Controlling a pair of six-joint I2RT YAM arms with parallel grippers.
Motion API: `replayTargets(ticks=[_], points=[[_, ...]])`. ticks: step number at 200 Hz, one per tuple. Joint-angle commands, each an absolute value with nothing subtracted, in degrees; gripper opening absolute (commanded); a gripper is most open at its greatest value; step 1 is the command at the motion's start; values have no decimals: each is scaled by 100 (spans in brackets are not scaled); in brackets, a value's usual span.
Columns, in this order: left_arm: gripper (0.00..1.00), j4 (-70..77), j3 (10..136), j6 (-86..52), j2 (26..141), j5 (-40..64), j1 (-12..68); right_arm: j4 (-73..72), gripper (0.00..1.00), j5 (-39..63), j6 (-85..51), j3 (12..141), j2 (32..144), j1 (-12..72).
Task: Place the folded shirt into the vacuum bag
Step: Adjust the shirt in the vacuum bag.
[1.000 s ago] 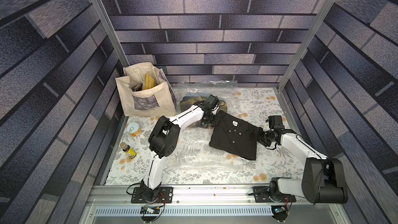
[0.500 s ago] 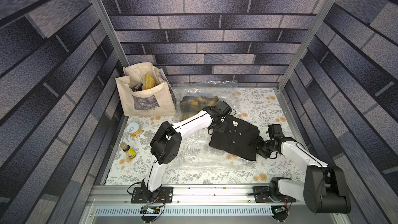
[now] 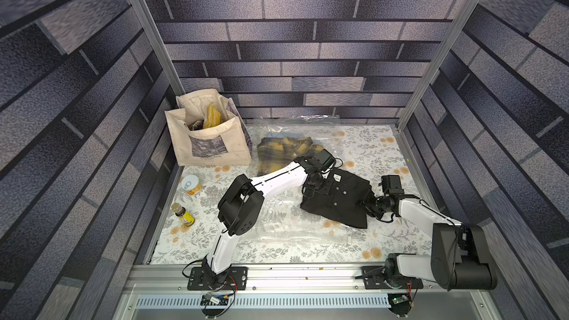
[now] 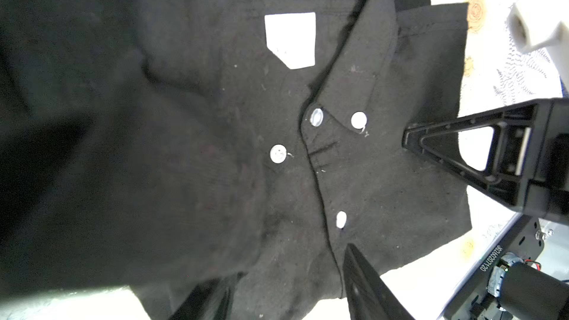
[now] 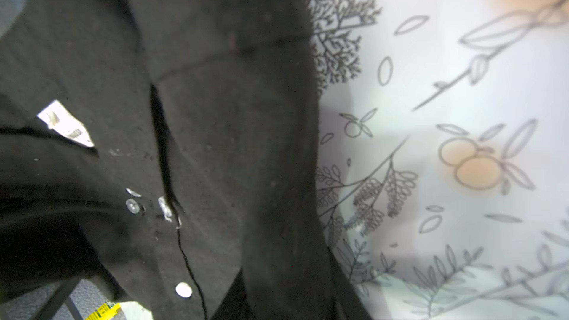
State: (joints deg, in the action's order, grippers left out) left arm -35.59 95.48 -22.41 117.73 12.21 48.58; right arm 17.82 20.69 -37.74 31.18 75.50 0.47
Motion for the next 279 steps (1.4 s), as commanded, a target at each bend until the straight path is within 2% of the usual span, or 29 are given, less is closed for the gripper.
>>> replayTargets(ticks=[1, 29, 46, 64, 111, 131, 170, 182, 196, 207, 238, 256, 279], points=[[57, -3532, 9310, -2331, 11185, 1047, 4579, 2216, 27, 1844, -3518, 3359, 7444, 26], [59, -3687, 9387, -2143, 10782, 942, 4165, 2219, 30, 1839, -3492, 3342, 7518, 22], [69, -3886, 9551, -1999, 10824, 676, 4004, 2155, 36, 1858, -3510, 3312, 7541, 28], [74, -4049, 9739, -1753, 11153, 515, 3947, 2169, 41, 1829, -3514, 3312, 7532, 40], [76, -4312, 10345, -1210, 11960, 221, 4113, 2399, 46, 1766, -3401, 3419, 7420, 36], [70, -4261, 10459, -1237, 12183, 335, 4128, 2361, 47, 1768, -3409, 3406, 7451, 36], [32, -4297, 10545, -1443, 12407, 473, 4245, 2516, 48, 1632, -3368, 3458, 7460, 38], [35, -4307, 10507, -1523, 12326, 399, 4258, 2788, 51, 1360, -3334, 3544, 7354, 42], [52, -4307, 10410, -1571, 12186, 336, 4229, 3201, 57, 910, -3297, 3730, 7126, 144], [57, -4287, 10275, -1573, 12040, 332, 4151, 3646, 60, 431, -3280, 3968, 6975, 338], [50, -3616, 9486, -1778, 11426, 1051, 3711, 4324, 63, -676, -3563, 4756, 6956, 1316], [45, -3164, 9188, -1990, 11294, 1622, 3549, 4197, 62, -860, -3912, 5201, 7272, 1994], [45, -2980, 9160, -2095, 11371, 1881, 3529, 3735, 61, -850, -4165, 5924, 7993, 2727]])
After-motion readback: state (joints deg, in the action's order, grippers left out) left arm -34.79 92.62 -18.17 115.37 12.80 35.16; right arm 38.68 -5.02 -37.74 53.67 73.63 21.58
